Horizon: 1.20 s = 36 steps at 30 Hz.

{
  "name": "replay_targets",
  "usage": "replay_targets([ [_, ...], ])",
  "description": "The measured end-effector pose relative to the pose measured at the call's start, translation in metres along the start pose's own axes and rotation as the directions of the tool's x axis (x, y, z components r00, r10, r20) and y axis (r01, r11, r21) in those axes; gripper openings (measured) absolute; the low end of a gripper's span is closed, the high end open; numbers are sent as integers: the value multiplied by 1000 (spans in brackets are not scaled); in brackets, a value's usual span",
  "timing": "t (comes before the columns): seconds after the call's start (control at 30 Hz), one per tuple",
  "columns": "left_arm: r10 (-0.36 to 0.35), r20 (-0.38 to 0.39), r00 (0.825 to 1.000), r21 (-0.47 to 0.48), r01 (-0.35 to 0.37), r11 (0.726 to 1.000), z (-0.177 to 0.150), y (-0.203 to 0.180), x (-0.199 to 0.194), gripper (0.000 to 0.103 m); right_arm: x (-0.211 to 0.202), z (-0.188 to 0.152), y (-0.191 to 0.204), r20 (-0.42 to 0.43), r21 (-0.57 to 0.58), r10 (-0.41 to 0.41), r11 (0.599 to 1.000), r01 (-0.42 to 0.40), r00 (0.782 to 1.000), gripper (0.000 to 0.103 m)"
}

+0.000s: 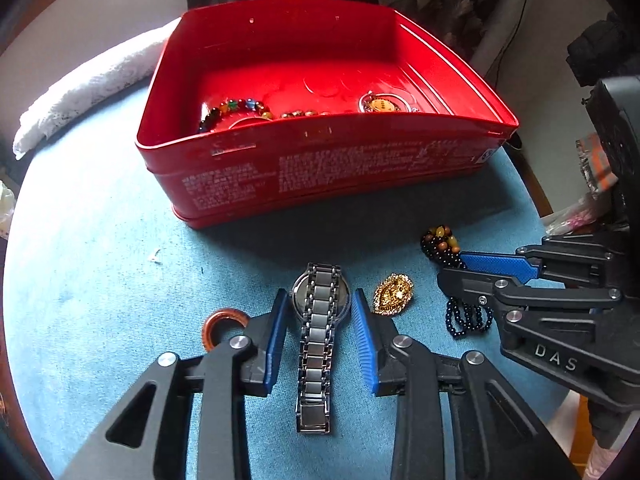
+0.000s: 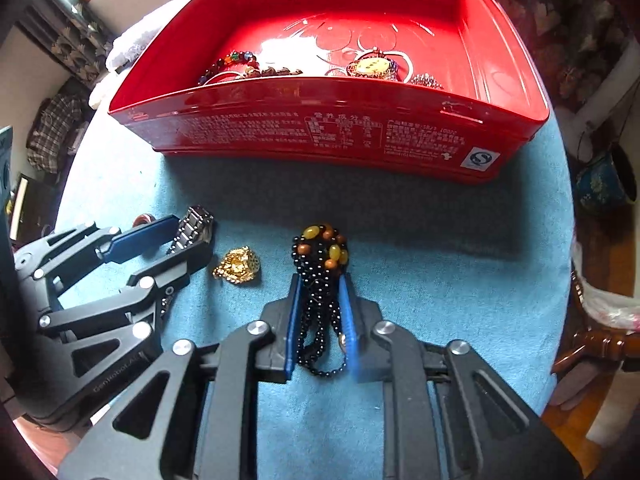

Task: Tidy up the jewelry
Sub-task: 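Grasp the black bead necklace with the right tool while the left tool grasps the silver watch, then carry the necklace with the right tool into the red tin while the left tool drops the watch there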

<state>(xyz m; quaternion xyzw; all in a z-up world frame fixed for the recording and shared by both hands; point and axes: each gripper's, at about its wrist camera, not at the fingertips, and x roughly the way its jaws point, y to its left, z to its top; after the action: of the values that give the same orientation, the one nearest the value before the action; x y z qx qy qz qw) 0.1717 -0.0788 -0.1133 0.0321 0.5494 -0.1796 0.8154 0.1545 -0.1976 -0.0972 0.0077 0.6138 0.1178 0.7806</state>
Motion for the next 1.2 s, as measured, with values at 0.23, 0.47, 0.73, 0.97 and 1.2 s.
replay_targets([
  [0.23,-18,11,1000,-36,19,999,-10,11,-14,31,-5,-2,-2,16,6,18,1000,-18,1000,13],
  [0.47,-23,32,999,-51,24,998,-19,12,-29,29,-19,-6,-7,42,4,20,1000,-20,999,13],
  [0.73,-22,81,997,-77,28,997,-29,18,-55,29,-34,-10,-8,69,2,27,1000,-27,997,13],
  [0.97,-9,149,989,-103,25,994,-32,28,-88,29,-51,-10,-7,106,0,20,1000,-20,994,13],
  [1.2,-13,217,976,-99,36,994,-19,25,-116,29,-74,-2,-6,160,-19,9,1000,-6,987,13],
])
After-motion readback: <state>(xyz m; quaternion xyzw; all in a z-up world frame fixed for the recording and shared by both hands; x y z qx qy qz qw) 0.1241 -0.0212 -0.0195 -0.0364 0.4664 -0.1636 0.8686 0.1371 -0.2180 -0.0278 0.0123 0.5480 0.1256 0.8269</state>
